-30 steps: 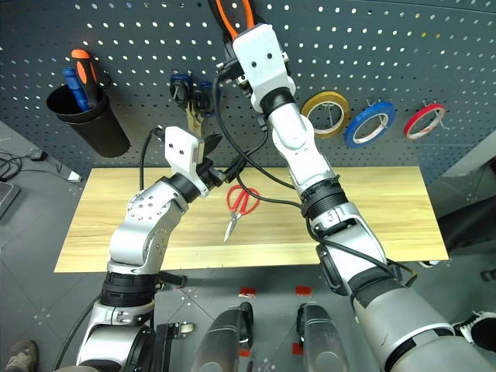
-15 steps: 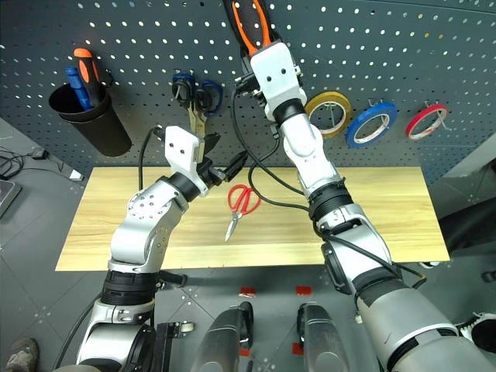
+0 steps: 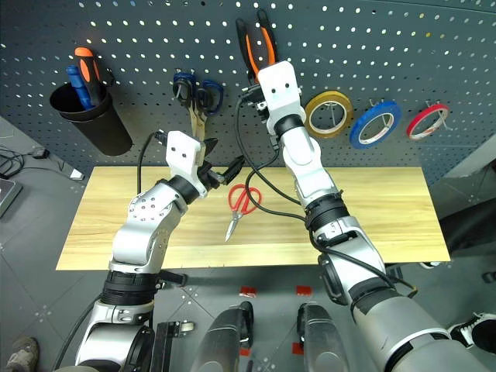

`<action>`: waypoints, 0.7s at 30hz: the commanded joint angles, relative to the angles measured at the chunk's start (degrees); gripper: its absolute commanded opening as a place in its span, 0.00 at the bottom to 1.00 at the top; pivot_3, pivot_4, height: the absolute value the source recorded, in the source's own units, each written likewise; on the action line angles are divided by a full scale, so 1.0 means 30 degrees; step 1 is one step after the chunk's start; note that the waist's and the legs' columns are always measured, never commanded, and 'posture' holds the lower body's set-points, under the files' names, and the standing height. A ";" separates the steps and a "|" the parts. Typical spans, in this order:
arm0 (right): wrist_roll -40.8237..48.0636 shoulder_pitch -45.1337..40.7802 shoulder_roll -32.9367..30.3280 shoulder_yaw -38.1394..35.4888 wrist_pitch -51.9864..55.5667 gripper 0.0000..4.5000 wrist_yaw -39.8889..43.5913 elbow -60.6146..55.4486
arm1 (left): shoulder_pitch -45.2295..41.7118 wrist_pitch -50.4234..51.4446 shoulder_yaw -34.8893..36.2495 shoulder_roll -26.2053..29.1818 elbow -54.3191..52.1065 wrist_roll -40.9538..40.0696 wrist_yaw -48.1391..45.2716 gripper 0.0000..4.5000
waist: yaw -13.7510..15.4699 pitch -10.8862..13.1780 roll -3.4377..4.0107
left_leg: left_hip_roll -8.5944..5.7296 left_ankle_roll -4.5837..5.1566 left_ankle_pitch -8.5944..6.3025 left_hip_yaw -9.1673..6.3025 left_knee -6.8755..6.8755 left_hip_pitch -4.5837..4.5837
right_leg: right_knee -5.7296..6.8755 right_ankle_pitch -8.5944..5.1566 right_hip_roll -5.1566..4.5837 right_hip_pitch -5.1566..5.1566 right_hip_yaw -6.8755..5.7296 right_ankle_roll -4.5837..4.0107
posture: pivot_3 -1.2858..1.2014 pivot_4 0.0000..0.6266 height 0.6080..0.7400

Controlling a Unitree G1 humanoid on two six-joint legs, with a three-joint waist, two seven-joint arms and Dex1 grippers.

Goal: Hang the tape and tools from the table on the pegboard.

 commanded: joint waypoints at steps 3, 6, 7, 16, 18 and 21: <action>0.0214 0.1705 -0.0164 -0.0060 0.2325 0.56 0.0519 -0.3166 | -0.0228 -0.0318 0.0203 -0.0297 0.0416 0.0061 0.0525 0.87 | -0.0006 -0.0002 -0.0002 | -0.0001 0.0000 0.0000 -0.0014 0.0001 0.0000 | 0.0001 0.0000 0.0000 0.0005 -0.0008 0.0000 | 0.51 0.52 1.00; 0.0521 0.2736 -0.0242 -0.0167 0.3956 0.75 0.0916 -0.5212 | -0.0310 -0.0178 0.0196 -0.0360 0.0891 0.0075 0.0613 0.87 | 0.0020 -0.0006 -0.0008 | -0.0002 0.0000 -0.0001 -0.0020 -0.0001 0.0000 | -0.0004 0.0000 0.0000 0.0011 -0.0015 0.0001 | 0.51 0.52 1.00; 0.0675 0.3031 -0.0256 -0.0192 0.4540 0.82 0.1156 -0.5895 | -0.0293 -0.0036 0.0194 -0.0376 0.1017 0.0091 0.0681 0.87 | 0.0022 -0.0005 -0.0007 | -0.0003 0.0001 -0.0001 -0.0030 0.0001 0.0000 | -0.0014 0.0000 0.0000 0.0023 -0.0023 0.0001 | 0.51 0.52 1.00; 0.3658 0.7104 -0.1673 0.0946 1.3368 1.00 0.6153 -1.4335 | 0.0171 0.2516 -0.0485 -0.0176 0.1504 0.0589 0.0795 1.00 | -0.0027 -0.0006 -0.0007 | -0.0004 0.0006 -0.0005 -0.0033 -0.0008 -0.0001 | -0.0014 -0.0002 0.0004 0.0015 -0.0021 0.0004 | 0.51 0.51 1.00; 0.5105 0.8730 -0.2467 0.1663 1.5925 1.00 0.7743 -1.7152 | 0.0552 0.4264 -0.1088 0.0092 0.1452 0.1017 0.0740 1.00 | -0.0060 -0.0005 -0.0008 | -0.0006 0.0020 -0.0014 -0.0040 -0.0012 -0.0001 | -0.0019 -0.0003 0.0004 0.0022 -0.0023 0.0005 | 0.50 0.51 1.00; 0.7189 1.1289 -0.3692 0.2474 1.8907 1.00 0.9431 -2.1040 | 0.1442 0.6271 -0.1685 0.0462 0.0904 0.1514 0.0891 1.00 | -0.0123 -0.0004 -0.0006 | -0.0011 0.0075 -0.0047 -0.0041 -0.0007 -0.0001 | -0.0022 -0.0004 0.0003 0.0023 -0.0013 0.0008 | 0.50 0.51 1.00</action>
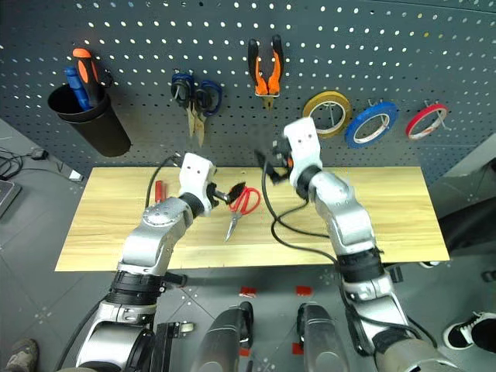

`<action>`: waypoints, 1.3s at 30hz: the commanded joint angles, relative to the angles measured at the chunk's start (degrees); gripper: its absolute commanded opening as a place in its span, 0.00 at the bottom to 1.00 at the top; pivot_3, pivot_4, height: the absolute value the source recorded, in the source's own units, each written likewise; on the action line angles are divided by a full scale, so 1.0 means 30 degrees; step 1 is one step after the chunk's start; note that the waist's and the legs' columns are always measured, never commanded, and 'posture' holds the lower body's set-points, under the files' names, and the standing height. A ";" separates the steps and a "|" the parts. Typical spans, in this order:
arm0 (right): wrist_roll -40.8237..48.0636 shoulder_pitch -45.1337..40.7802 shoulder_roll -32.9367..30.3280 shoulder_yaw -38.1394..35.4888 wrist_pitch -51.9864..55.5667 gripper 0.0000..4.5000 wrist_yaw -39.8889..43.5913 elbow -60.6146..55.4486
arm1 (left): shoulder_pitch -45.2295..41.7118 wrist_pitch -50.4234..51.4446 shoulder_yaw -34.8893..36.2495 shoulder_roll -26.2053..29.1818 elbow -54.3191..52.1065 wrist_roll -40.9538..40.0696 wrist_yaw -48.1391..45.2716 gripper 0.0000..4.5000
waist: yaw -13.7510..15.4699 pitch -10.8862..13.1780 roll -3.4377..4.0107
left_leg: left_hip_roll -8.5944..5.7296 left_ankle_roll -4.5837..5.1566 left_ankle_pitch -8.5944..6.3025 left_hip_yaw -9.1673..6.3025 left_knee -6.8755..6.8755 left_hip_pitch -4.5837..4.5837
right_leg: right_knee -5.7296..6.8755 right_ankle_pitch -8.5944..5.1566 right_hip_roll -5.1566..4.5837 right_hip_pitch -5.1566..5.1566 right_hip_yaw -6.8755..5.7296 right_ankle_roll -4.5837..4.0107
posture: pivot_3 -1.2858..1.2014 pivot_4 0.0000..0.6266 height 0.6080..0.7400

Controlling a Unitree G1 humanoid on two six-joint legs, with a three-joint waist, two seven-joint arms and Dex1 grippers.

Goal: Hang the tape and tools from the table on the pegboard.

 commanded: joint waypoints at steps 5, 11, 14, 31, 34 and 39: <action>0.3335 0.4732 -0.2586 0.1451 0.4107 1.00 0.2654 -0.7467 | 0.2151 0.4657 -0.1402 0.0929 -0.1712 0.1134 0.0326 1.00 | -0.0006 0.0001 0.0001 | 0.0007 0.0005 -0.0003 -0.0041 -0.0008 0.0003 | 0.0008 -0.0004 0.0009 -0.0002 -0.0024 0.0002 | 0.50 0.53 1.00; 0.3668 0.5508 -0.2938 0.1672 0.3619 1.00 0.2888 -0.8000 | 0.1936 0.5817 -0.1736 0.0505 -0.0459 0.1241 0.0490 1.00 | 0.0029 0.0001 -0.0001 | -0.0008 0.0008 0.0000 -0.0060 0.0012 0.0020 | 0.0016 0.0000 0.0008 0.0020 -0.0029 0.0010 | 0.50 0.53 1.00; 0.4098 0.5448 -0.2783 0.1488 0.3819 1.00 0.2917 -0.8032 | 0.1293 0.5327 -0.2162 0.0182 0.1072 0.1532 0.0524 1.00 | 0.0047 0.0001 -0.0002 | -0.0007 0.0007 0.0003 -0.0074 0.0012 0.0031 | 0.0015 -0.0001 0.0012 0.0035 -0.0043 0.0011 | 0.50 0.53 1.00; 0.8387 0.5884 -0.3717 -0.0376 0.6055 1.00 0.3675 -0.8144 | -0.0725 0.2239 -0.3583 -0.1022 0.8062 0.3130 0.0072 0.73 | 0.0077 -0.0092 0.0013 | -0.0029 0.0011 0.0001 -0.0099 0.0014 0.0087 | 0.0008 0.0001 -0.0015 0.0129 -0.0083 0.0015 | 0.49 0.51 1.00; 0.8225 0.5747 -0.4268 -0.0450 0.5722 1.00 0.3777 -0.7970 | -0.0677 0.2159 -0.3452 -0.1041 0.8124 0.3125 0.0060 0.53 | 0.0052 -0.0104 0.0016 | -0.0027 0.0011 0.0002 -0.0099 0.0017 0.0092 | 0.0008 0.0002 -0.0014 0.0133 -0.0081 0.0020 | 0.48 0.51 1.00; 0.5300 0.5028 -0.5948 0.0741 0.3732 1.00 0.3505 -0.7470 | -0.0631 0.1829 -0.2875 -0.0982 0.8149 0.2905 0.0163 0.18 | 0.0024 -0.0107 0.0018 | -0.0028 0.0011 0.0002 -0.0091 0.0016 0.0096 | 0.0007 -0.0050 -0.0011 0.0130 -0.0075 0.0108 | 0.48 0.50 1.00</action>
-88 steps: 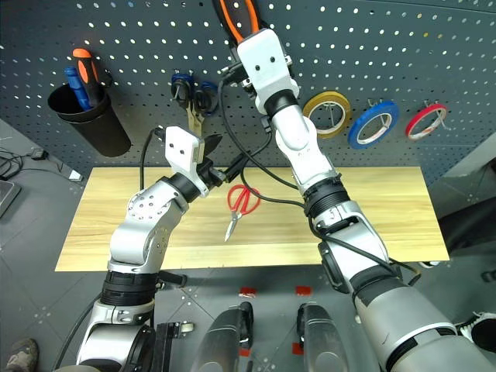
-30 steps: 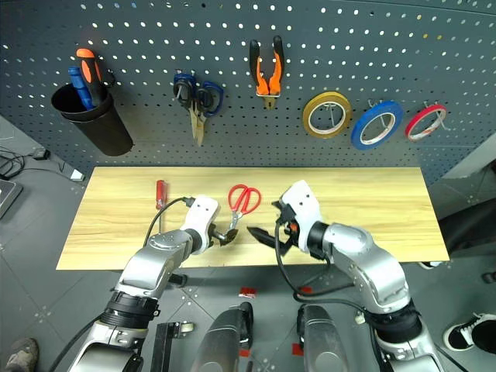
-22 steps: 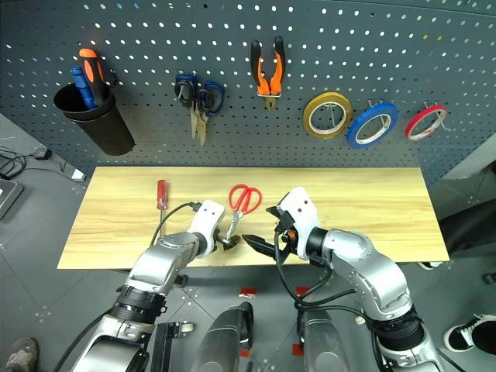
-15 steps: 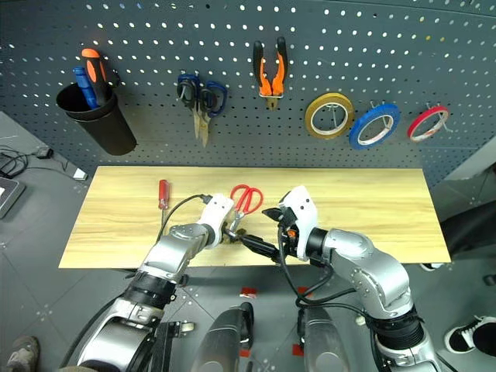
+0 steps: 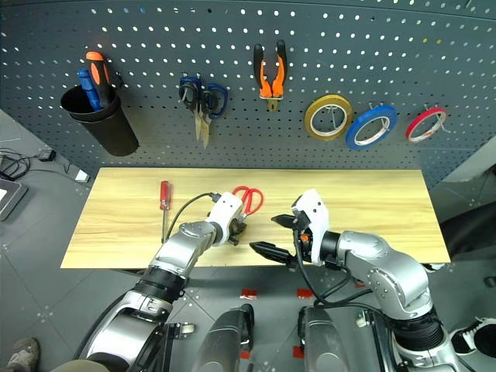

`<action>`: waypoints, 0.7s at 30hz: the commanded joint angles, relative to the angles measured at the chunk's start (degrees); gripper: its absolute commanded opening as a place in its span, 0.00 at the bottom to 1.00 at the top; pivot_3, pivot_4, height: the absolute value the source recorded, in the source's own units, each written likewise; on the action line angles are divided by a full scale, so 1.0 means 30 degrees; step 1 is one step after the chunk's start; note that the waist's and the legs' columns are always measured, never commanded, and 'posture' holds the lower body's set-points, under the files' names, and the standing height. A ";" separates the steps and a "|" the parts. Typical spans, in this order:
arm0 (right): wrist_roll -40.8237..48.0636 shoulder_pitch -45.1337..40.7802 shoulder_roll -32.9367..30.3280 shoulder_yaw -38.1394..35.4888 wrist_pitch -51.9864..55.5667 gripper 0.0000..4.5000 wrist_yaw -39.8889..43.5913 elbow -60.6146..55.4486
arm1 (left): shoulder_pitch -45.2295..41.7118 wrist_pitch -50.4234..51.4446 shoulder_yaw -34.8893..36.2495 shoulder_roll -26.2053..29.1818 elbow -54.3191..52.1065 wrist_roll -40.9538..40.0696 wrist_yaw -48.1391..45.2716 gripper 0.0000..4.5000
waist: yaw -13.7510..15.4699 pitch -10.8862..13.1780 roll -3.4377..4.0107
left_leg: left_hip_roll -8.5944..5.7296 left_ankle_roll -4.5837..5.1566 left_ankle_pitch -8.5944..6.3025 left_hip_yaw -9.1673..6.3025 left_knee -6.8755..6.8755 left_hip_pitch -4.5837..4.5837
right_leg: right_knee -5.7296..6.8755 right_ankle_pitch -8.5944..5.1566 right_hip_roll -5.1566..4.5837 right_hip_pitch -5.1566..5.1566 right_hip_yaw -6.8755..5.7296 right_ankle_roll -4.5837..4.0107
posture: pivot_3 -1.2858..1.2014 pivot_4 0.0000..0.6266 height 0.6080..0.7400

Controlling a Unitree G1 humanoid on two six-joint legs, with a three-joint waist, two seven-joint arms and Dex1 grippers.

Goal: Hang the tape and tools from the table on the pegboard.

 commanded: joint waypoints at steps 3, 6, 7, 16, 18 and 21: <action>-0.1430 -0.0467 -0.0673 0.0685 -0.1523 1.00 0.0287 -0.0258 | 0.0896 0.0208 0.0346 0.0016 0.1316 0.0159 0.0083 0.07 | -0.0019 -0.0006 0.0007 | 0.0010 -0.0002 0.0000 -0.0002 -0.0011 0.0005 | 0.0000 -0.0002 0.0008 0.0000 -0.0003 0.0003 | 0.48 0.50 1.00; -0.2274 -0.0740 -0.1353 0.1238 -0.1954 1.00 0.0447 -0.0555 | 0.0990 0.0078 0.0600 -0.0019 0.1179 0.0053 0.0048 0.07 | -0.0022 -0.0007 0.0008 | 0.0008 -0.0005 0.0002 0.0000 -0.0008 0.0004 | 0.0002 0.0000 0.0007 0.0000 -0.0005 0.0000 | 0.48 0.50 1.00; -0.2496 -0.0847 -0.1568 0.1340 -0.2069 1.00 0.0431 -0.0646 | 0.1043 0.0004 0.0642 -0.0023 0.1083 0.0043 0.0047 0.07 | -0.0032 -0.0007 0.0007 | 0.0007 -0.0005 0.0002 0.0007 -0.0004 0.0004 | 0.0001 0.0000 0.0004 0.0000 0.0001 0.0001 | 0.48 0.49 1.00; -0.3822 -0.1794 -0.2686 0.1204 -0.4085 1.00 0.0825 -0.2427 | 0.3452 -0.2601 0.2023 0.0216 -0.3596 -0.0160 0.0794 0.07 | -0.0147 -0.0006 0.0007 | 0.0023 -0.0009 -0.0001 0.0020 -0.0020 -0.0003 | -0.0016 0.0049 0.0008 -0.0018 0.0010 -0.0075 | 0.47 0.49 1.00; -0.4403 -0.1771 -0.2899 0.1307 -0.5002 1.00 0.0866 -0.2941 | 0.4807 -0.3733 0.2236 0.0352 -0.5496 -0.0119 0.1081 0.07 | -0.0140 -0.0005 0.0008 | 0.0023 -0.0014 0.0001 0.0027 -0.0025 -0.0019 | -0.0039 0.0048 0.0005 -0.0027 0.0019 -0.0073 | 0.47 0.49 1.00; -0.5168 -0.1586 -0.2992 0.1508 -0.5906 1.00 0.0779 -0.3361 | 0.6602 -0.5608 0.2550 0.0308 -0.7808 -0.0124 0.1671 0.07 | -0.0043 -0.0003 0.0007 | 0.0021 -0.0020 0.0001 0.0029 -0.0024 -0.0040 | -0.0067 0.0044 -0.0009 -0.0037 0.0018 -0.0067 | 0.47 0.50 1.00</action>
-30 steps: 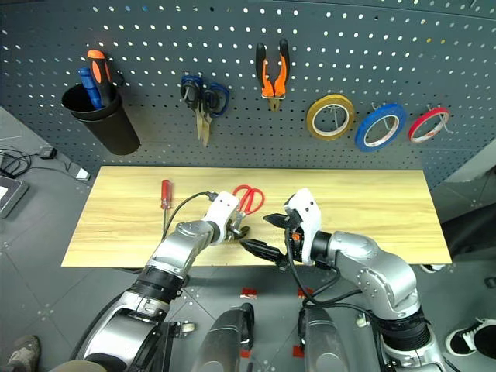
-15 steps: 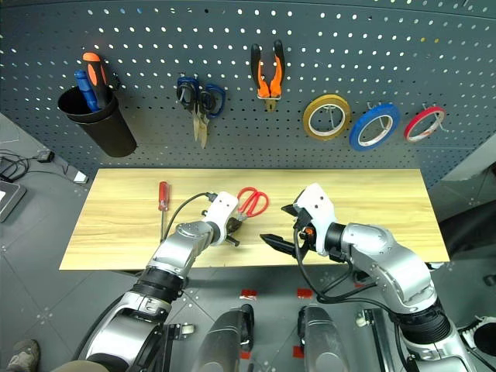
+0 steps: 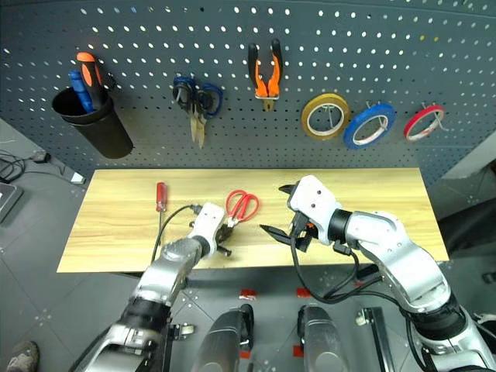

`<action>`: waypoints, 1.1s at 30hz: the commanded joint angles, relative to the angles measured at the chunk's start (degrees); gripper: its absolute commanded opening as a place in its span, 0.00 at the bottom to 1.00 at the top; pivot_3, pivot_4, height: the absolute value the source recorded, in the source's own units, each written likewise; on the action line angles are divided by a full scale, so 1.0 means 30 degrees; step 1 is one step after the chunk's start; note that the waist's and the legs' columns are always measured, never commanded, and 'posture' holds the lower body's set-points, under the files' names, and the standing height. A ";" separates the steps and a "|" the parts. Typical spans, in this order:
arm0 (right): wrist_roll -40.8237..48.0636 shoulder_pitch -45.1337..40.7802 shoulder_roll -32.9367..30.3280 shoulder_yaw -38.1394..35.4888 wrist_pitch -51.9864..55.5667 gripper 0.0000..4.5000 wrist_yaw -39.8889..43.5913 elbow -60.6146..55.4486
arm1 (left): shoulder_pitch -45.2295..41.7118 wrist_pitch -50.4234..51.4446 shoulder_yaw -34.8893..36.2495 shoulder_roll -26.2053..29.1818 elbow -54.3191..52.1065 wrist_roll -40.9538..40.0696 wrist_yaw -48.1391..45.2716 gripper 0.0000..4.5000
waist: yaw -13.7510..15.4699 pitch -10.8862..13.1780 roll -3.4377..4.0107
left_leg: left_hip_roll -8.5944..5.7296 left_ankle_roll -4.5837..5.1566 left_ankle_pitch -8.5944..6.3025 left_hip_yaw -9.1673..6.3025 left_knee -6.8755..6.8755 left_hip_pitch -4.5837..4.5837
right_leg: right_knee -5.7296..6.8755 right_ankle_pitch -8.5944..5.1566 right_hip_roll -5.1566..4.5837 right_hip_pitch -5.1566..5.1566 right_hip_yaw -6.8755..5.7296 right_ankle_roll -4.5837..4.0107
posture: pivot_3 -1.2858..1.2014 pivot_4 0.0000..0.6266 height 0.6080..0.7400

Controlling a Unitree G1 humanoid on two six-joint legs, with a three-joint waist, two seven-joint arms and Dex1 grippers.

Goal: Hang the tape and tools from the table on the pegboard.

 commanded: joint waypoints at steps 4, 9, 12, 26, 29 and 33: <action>-0.2605 -0.0275 -0.0049 0.0236 -0.3377 1.00 -0.0466 -0.0758 | 0.2987 -0.4167 0.0619 -0.0421 -0.5803 0.0197 0.1439 0.07 | 0.0120 0.0001 -0.0001 | -0.0005 0.0010 -0.0006 -0.0010 0.0001 -0.0008 | -0.0017 0.0001 -0.0012 0.0011 -0.0012 -0.0002 | 0.47 0.49 1.00; -0.4448 -0.0583 0.0008 0.0164 -0.5938 1.00 -0.0504 0.0526 | 0.3771 -0.5799 0.0697 -0.0741 -0.8078 0.0673 0.2365 0.07 | 0.0105 0.0000 -0.0001 | -0.0010 0.0013 -0.0007 -0.0009 0.0003 -0.0009 | -0.0021 0.0002 -0.0011 0.0013 -0.0017 -0.0003 | 0.47 0.48 1.00; -0.5199 -0.0711 0.0039 0.0098 -0.7022 1.00 -0.0474 0.1182 | 0.3857 -0.6206 0.1199 -0.0865 -0.9101 0.0678 0.2885 0.07 | 0.0082 0.0000 -0.0001 | -0.0008 0.0014 -0.0006 -0.0011 0.0000 -0.0008 | -0.0011 0.0001 -0.0002 0.0013 -0.0022 -0.0002 | 0.47 0.48 1.00; -0.6231 -0.2371 0.1440 -0.0912 -0.9781 1.00 -0.0984 0.3904 | 0.4039 -0.6188 0.1641 -0.0890 -1.2091 0.2347 0.4180 0.07 | 0.0058 0.0000 -0.0002 | -0.0012 0.0016 -0.0005 -0.0007 0.0013 -0.0007 | 0.0009 0.0002 0.0008 0.0012 -0.0020 -0.0003 | 0.49 0.45 1.00; -0.6179 -0.2572 0.1685 -0.1003 -0.9824 1.00 -0.0903 0.4272 | 0.3582 -0.5978 0.1739 -0.0956 -1.1722 0.2748 0.4440 0.07 | 0.0063 0.0000 -0.0002 | -0.0010 0.0015 -0.0005 -0.0014 0.0014 -0.0007 | 0.0017 0.0002 0.0010 0.0012 -0.0027 -0.0004 | 0.49 0.45 1.00; -0.6073 -0.2926 0.2058 -0.1092 -0.9677 1.00 -0.0883 0.4598 | 0.2627 -0.5835 0.1822 -0.0968 -1.0838 0.2829 0.4548 0.07 | 0.0074 0.0000 -0.0002 | -0.0012 0.0016 -0.0004 -0.0011 0.0022 -0.0007 | 0.0029 0.0003 0.0010 0.0012 -0.0026 -0.0004 | 0.49 0.45 1.00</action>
